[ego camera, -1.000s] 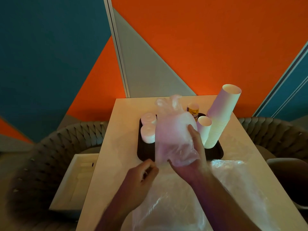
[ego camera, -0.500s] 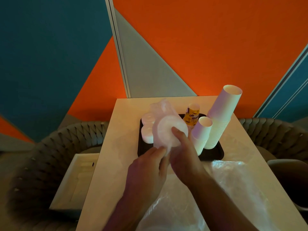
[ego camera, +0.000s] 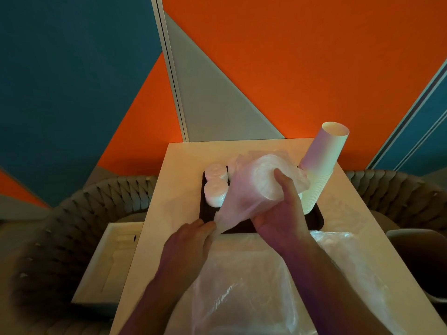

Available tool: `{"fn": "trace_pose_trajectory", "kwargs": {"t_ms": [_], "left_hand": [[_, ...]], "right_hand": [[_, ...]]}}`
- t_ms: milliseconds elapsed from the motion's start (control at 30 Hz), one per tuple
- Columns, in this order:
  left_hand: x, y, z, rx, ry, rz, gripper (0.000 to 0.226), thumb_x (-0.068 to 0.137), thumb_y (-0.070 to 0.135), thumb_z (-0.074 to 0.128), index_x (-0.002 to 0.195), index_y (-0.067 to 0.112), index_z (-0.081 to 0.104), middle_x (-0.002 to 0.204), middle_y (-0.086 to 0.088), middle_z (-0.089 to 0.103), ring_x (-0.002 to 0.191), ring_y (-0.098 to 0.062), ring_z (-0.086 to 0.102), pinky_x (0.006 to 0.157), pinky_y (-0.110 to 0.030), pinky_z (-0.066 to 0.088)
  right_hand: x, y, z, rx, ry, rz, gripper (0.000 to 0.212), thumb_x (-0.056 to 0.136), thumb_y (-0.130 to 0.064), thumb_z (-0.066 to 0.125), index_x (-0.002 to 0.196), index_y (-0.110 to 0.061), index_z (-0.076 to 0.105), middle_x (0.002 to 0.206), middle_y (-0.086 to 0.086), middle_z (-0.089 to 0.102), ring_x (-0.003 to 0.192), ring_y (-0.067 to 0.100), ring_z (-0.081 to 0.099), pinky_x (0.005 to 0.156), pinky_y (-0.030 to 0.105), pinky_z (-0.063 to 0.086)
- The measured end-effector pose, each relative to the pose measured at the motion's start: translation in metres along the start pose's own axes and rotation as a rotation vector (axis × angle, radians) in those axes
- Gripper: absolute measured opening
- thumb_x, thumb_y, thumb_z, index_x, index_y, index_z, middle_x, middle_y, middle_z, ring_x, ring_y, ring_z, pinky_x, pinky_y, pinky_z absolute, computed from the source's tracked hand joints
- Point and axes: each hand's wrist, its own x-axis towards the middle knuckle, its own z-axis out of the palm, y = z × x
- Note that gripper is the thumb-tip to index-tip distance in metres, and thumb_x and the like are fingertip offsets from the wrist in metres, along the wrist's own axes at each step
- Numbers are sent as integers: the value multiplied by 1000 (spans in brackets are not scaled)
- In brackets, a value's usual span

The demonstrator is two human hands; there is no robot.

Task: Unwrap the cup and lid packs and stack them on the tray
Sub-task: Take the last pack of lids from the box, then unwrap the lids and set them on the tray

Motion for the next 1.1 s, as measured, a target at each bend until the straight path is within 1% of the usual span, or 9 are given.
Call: {"fn": "trace_pose_trajectory", "kwargs": {"t_ms": [233, 367, 533, 600, 667, 733, 800, 967, 1100], "left_hand": [[17, -26, -4, 108, 36, -30, 8, 94, 15, 66, 101, 16, 70, 79, 6, 49, 70, -13, 44, 53, -23, 29], [24, -41, 0, 163, 34, -48, 6, 93, 13, 68, 98, 13, 69, 82, 1, 56, 72, -13, 41, 58, -26, 31], [32, -51, -4, 106, -44, -131, 17, 97, 17, 62, 112, 17, 69, 111, 0, 63, 95, -15, 49, 77, -27, 39], [35, -51, -12, -13, -104, -204, 29, 94, 25, 67, 123, 28, 64, 126, 7, 56, 116, -18, 50, 91, -33, 43], [36, -36, -31, -329, -223, -340, 55, 88, 41, 73, 136, 43, 47, 136, 19, 40, 130, -8, 37, 103, -37, 38], [37, -6, -50, -771, -242, -418, 72, 78, 57, 74, 138, 59, 35, 135, 27, 38, 128, -2, 36, 103, -38, 36], [39, 21, -59, -1027, -197, -394, 71, 70, 63, 71, 130, 70, 34, 134, 29, 40, 124, 0, 42, 101, -41, 43], [38, 61, -44, -1275, -121, -482, 58, 73, 57, 75, 123, 62, 46, 134, 12, 49, 120, -17, 53, 87, -49, 60], [37, 68, -32, -1409, 68, -575, 42, 87, 31, 69, 121, 50, 51, 126, 4, 60, 115, -22, 60, 84, -47, 61]], "right_hand": [[-1, 5, 0, 72, 26, 59, 60, 92, -39, 60, 147, -16, 49, 141, 14, 60, 122, 28, 63, 94, 41, 56], [1, 6, 2, 97, 31, 111, 65, 89, -45, 61, 146, -16, 49, 137, 15, 63, 121, 31, 64, 99, 45, 51], [0, 3, 5, 92, 18, 116, 61, 91, -47, 55, 143, -15, 52, 129, 14, 68, 115, 29, 66, 96, 42, 50], [0, 2, 3, 68, -7, 107, 61, 92, -47, 55, 144, -16, 51, 134, 14, 66, 118, 28, 65, 92, 42, 52], [2, 2, 0, 10, -23, 96, 59, 91, -46, 56, 143, -18, 53, 133, 13, 66, 118, 28, 65, 89, 42, 54], [3, 5, -2, -69, -20, 92, 57, 91, -44, 57, 141, -17, 56, 133, 13, 66, 119, 28, 65, 92, 43, 52], [2, 11, -2, -145, -41, 108, 57, 92, -43, 58, 141, -14, 56, 135, 16, 64, 122, 30, 63, 98, 47, 50], [0, 25, -2, -362, 29, 81, 66, 79, -40, 77, 136, -15, 54, 130, 17, 66, 118, 30, 67, 99, 56, 53], [-2, 25, -4, -471, 21, 14, 66, 77, -45, 80, 131, -15, 57, 124, 12, 70, 115, 28, 68, 100, 57, 53]]}}
